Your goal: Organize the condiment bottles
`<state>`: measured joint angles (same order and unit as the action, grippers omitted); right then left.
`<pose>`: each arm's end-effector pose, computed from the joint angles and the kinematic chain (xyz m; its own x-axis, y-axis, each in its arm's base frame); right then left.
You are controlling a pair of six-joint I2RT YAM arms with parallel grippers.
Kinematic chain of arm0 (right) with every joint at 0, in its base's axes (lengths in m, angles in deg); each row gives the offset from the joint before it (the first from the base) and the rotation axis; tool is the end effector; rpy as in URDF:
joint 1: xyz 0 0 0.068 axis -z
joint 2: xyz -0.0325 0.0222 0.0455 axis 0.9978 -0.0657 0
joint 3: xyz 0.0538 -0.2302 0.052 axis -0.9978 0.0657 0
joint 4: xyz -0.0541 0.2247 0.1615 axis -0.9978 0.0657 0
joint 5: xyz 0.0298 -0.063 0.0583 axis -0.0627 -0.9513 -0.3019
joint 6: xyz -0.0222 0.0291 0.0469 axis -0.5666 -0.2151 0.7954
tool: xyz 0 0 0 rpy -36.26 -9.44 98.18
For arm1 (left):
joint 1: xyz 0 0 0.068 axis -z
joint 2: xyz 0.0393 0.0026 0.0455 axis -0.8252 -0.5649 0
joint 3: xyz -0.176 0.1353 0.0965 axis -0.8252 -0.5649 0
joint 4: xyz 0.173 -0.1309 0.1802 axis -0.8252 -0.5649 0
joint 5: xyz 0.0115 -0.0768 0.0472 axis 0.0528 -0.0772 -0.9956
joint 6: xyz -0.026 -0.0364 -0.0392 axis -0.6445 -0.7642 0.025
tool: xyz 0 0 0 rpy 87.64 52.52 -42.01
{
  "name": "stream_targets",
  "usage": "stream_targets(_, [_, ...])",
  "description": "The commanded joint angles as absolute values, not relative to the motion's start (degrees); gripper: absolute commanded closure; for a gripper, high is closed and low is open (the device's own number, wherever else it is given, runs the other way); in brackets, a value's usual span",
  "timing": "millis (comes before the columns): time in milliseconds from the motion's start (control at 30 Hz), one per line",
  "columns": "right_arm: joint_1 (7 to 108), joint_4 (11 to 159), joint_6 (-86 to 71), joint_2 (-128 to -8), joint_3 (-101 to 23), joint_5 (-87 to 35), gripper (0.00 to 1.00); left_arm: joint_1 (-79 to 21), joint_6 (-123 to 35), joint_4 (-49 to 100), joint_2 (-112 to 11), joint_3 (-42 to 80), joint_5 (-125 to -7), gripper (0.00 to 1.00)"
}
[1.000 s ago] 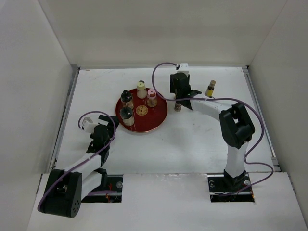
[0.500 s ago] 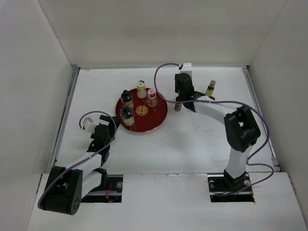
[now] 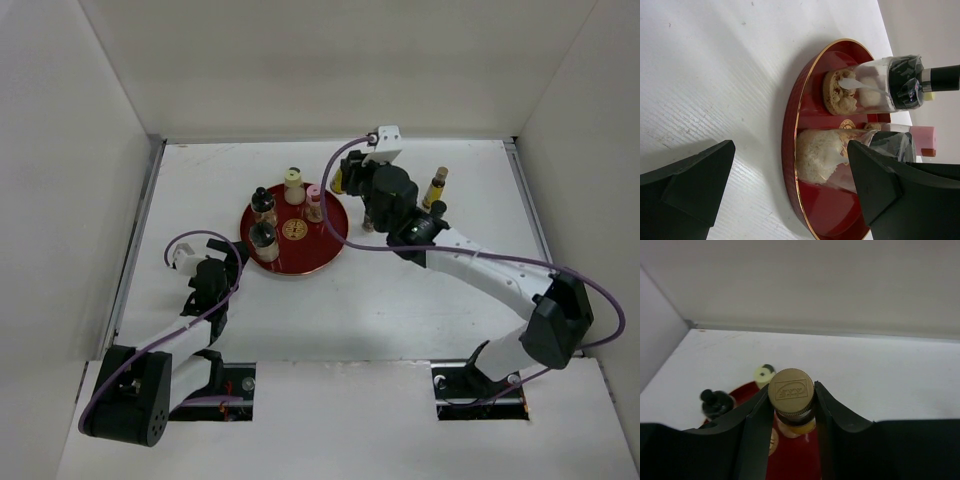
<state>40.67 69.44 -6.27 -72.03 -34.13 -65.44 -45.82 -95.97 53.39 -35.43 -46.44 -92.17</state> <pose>0.2854 0.2580 0.3370 -0.0295 0.1365 -0.9902 -0.2329 0.9624 0.1396 0.2168 -0.0240 0.0909 -0.0697 -0.8546 -0.5146 -0.3973 0.4970 -0.7715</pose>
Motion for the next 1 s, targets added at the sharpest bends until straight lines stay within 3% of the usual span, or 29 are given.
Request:
stream_targets(0, [37.94,64.28,-2.23,-73.51,-34.26,-62.03,0.78,-45.54,-96.27,56.31,-35.45,-46.0,-92.32,0.0])
stream_targets(533, [35.21,64.54,-3.53,-99.17,-53.16,-58.94,0.77,-45.54,-95.75,56.31,-33.52,-46.61,-92.14,0.0])
stream_targets(967, [35.12,62.52,-5.56,-108.15,-57.47,-59.65,0.73,-45.72,-95.92,56.75,-34.75,-46.61,-91.7,0.0])
